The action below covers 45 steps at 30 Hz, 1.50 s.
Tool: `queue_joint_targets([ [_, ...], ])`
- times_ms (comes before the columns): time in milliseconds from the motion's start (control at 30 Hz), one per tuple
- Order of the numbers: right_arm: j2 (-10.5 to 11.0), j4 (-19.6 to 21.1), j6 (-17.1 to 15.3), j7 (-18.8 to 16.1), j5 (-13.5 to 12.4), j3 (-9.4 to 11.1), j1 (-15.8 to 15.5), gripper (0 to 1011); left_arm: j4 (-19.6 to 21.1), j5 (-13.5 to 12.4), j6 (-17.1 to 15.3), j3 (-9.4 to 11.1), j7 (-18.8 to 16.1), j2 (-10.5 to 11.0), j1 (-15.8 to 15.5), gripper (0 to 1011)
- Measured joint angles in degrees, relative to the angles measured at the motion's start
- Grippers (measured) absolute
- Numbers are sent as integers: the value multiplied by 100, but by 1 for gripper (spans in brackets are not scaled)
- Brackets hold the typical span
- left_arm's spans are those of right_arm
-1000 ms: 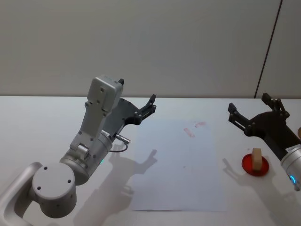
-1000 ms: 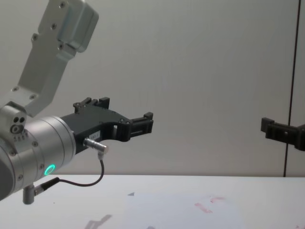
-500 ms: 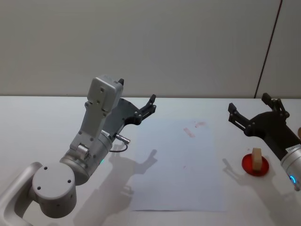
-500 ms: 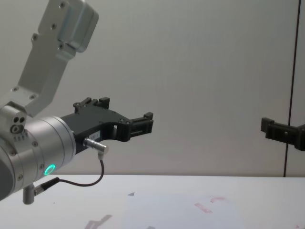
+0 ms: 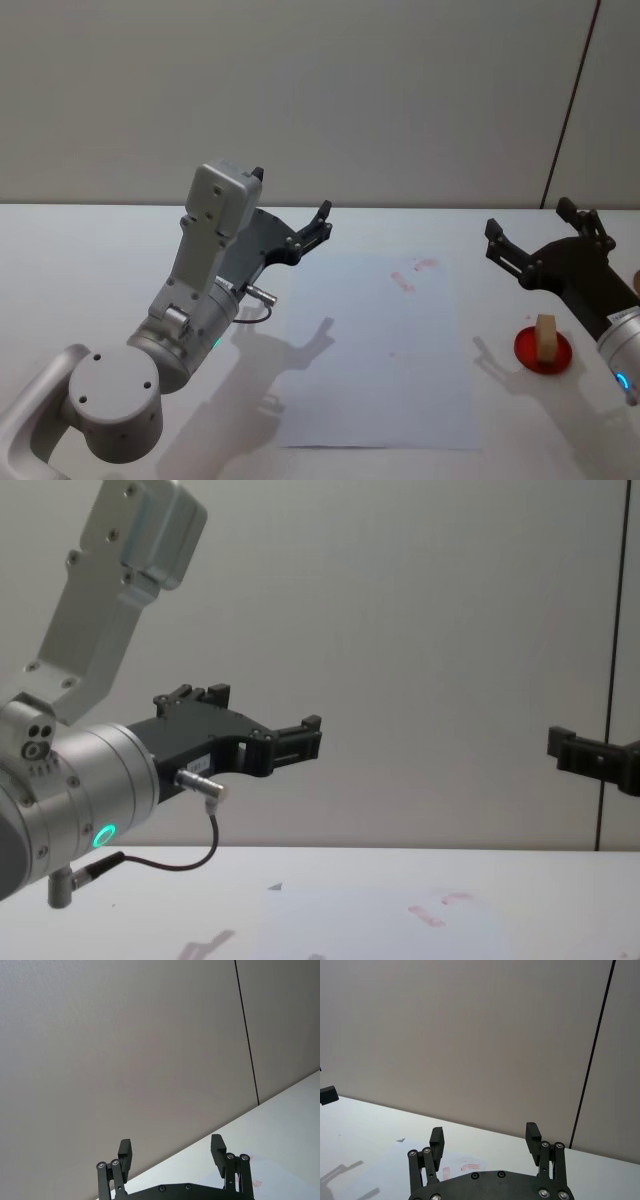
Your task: Use the one hand to pick up the stamp and affix it onto the A4 paper.
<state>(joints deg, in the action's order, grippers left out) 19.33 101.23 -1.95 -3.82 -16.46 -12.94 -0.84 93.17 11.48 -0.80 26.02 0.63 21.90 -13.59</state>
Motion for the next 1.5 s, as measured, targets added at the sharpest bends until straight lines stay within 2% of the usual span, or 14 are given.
queue_joint_targets([
  [600,29,51,-77,16,-11,23,-30,1001,0,0,0,0,0,0,0,1003],
  [1067,200,315,-656,114,-161,144,-181,1001,0,0,0,0,0,0,0,1003],
  [1500,206,319,-1355,165,-178,142,-219,1001,0,0,0,0,0,0,0,1003],
])
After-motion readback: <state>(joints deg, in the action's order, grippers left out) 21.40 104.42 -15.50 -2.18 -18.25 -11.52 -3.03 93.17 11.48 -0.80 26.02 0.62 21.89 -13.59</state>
